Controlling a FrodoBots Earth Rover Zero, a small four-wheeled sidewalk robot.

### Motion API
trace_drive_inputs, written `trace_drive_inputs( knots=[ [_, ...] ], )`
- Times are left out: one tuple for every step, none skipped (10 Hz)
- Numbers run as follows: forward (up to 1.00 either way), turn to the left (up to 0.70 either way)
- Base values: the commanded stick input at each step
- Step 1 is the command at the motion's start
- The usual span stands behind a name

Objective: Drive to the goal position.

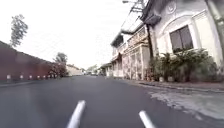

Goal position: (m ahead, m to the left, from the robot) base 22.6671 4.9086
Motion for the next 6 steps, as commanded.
trace_drive_inputs(
  knots=[
    [1.0, 0.0],
    [1.0, 0.0],
    [1.0, 0.0],
    [1.0, 0.0],
    [1.0, 0.0],
    [1.0, 0.0]
  ],
)
